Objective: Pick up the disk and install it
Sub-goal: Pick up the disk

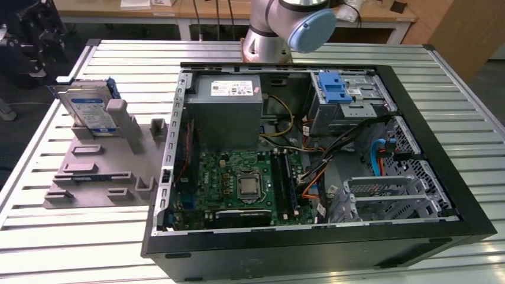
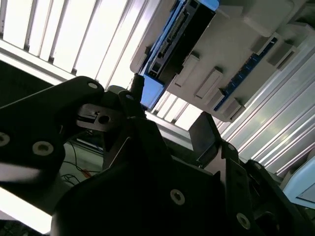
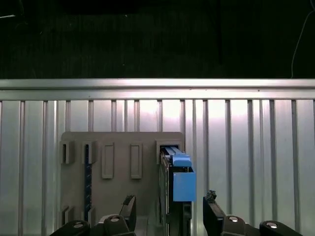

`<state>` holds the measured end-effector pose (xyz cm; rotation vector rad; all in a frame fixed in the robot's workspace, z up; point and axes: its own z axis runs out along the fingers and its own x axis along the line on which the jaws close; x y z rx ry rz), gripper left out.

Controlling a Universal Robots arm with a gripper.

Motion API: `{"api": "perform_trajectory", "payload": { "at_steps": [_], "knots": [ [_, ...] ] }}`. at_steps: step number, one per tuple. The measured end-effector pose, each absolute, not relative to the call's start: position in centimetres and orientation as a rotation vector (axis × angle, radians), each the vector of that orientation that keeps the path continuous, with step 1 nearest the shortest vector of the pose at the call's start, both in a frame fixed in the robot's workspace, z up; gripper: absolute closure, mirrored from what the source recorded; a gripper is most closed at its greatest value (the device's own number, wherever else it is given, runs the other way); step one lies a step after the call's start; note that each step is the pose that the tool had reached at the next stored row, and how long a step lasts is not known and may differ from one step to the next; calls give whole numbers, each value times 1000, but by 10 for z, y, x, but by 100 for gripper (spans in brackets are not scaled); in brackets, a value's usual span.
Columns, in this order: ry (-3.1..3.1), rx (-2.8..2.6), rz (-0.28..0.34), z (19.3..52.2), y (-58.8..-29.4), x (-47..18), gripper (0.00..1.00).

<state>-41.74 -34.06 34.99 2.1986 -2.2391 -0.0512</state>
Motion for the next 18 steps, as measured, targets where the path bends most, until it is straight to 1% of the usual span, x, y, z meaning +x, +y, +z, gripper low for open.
{"api": "perform_trajectory", "payload": {
  "at_steps": [18],
  "knots": [
    [-2239, 2199, -51, 345, -339, -419, 36]
  ]
}}
